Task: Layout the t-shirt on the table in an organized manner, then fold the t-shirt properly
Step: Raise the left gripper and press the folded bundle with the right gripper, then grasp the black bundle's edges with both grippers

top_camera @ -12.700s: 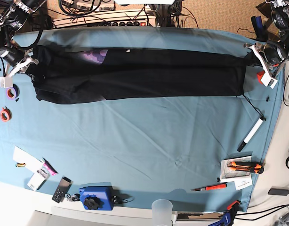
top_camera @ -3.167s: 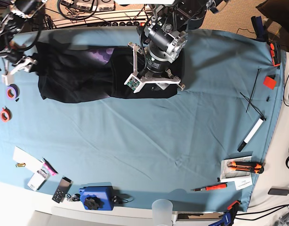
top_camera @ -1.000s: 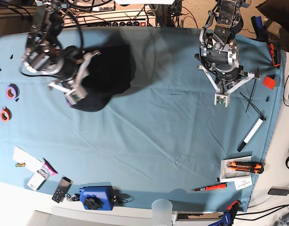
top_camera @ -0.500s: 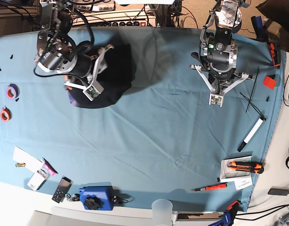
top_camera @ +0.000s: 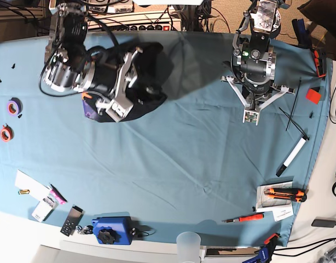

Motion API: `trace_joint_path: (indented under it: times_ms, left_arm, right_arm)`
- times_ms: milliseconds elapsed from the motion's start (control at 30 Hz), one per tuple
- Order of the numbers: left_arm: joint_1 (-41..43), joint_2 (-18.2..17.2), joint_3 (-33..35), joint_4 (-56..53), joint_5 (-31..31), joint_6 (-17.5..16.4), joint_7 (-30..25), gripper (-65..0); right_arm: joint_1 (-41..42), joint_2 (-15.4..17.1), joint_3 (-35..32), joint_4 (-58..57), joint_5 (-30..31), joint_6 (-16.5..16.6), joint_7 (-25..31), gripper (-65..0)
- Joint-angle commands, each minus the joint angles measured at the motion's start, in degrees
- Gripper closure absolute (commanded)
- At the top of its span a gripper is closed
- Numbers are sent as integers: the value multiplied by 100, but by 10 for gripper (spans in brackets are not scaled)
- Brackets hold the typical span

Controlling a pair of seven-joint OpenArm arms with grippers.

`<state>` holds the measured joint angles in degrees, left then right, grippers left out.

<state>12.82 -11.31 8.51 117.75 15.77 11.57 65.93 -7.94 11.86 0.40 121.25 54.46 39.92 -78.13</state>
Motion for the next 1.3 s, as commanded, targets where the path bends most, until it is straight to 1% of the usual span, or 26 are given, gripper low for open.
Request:
trace_joint_path:
  times_ms: [0,200,267,300,333,367,433,500,600,667,733,800,867,900,933,1033,1100,1167,1200,1267]
  left_arm:
    - [-42,-11,-13,98,50,17,-103,0]
    - [-42,-11,-13,98,44,17,-101,0]
    - [-39,-11,-13,98,44,17,-98,0]
    - [-42,-11,-13,98,20,11,-98,0]
    - [-44,-11,-13,98,-63,-33,-101,0]
    - [-46,-11,-13,101,-208,-142,-103,0]
    - [-50,-9,-11,111,-741,-463,-111,0]
    - [-48,-9,-2,157,-1453,-782,-160,0]
    - [-46,24,-2,286,-2551,-1147,-455,0]
    - [-46,116,-2,415,-2975,-1482,-693,0]
    - [-48,273,-2,555,-3294,-1746,-931,0]
    - [-50,437,-2,634,-3792,-2020,-1115,0]
    - [-42,605,11,627,-4339,-2450,-1130,0]
    - [-42,671,68,612,-4463,-2586,-1128,0]
    - [-46,702,170,586,-4487,-2658,-1139,0]
    - [-46,699,658,476,-4358,-2671,-1165,0]
    - [-48,702,1047,393,-4048,-2669,-1320,0]
    - [-59,702,1405,369,-3622,-2645,-1613,0]
    - [-87,702,1561,369,-3427,-2612,-1731,0]
    - [-238,702,1853,358,-3101,-2339,-1755,0]
  right_arm:
    - [138,2,17,103,142,8,166,-215]
    - [225,7,46,101,44,8,101,-215]
    - [225,7,133,101,-149,8,105,-214]
    - [225,7,234,101,-212,8,118,-204]
    - [225,4,382,101,-269,8,133,-167]
    - [225,4,566,101,-315,4,155,-112]
    - [225,7,1038,101,-356,-24,166,0]
    - [221,9,1563,101,-352,-42,131,0]
    - [125,17,2216,90,-328,-55,-68,0]
    - [-48,22,2474,87,-310,-50,-187,0]
    - [-293,24,2564,87,-175,-50,-187,0]
    - [-560,20,2520,85,46,-11,-187,0]
    - [-778,22,2435,42,107,8,-187,0]
    - [-850,22,2404,-37,101,8,-187,0]
    - [-892,20,2391,-160,105,8,-187,0]
    - [-903,22,2393,-737,101,8,-187,0]
    - [-901,24,2391,-1169,105,8,-187,0]
    - [-903,22,2391,-1539,105,8,-187,0]
    - [-903,22,2391,-1685,103,8,-187,0]
    - [-905,22,2391,-1888,103,8,-187,0]
